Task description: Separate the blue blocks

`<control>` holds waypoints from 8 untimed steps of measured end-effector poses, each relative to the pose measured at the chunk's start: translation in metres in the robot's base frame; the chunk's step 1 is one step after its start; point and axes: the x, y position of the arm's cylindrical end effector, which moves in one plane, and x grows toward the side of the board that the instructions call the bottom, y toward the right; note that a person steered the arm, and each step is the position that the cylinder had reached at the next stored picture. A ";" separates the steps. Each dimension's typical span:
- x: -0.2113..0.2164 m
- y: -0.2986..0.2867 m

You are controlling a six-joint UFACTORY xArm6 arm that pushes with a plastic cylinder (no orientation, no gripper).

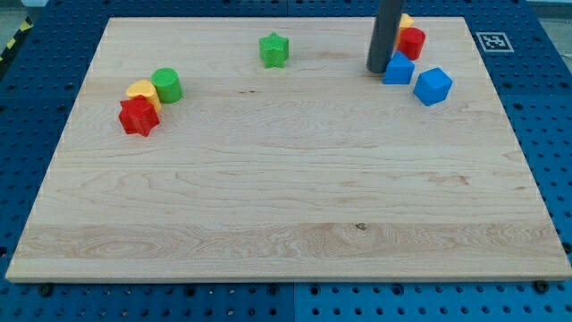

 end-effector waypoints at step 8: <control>0.040 0.045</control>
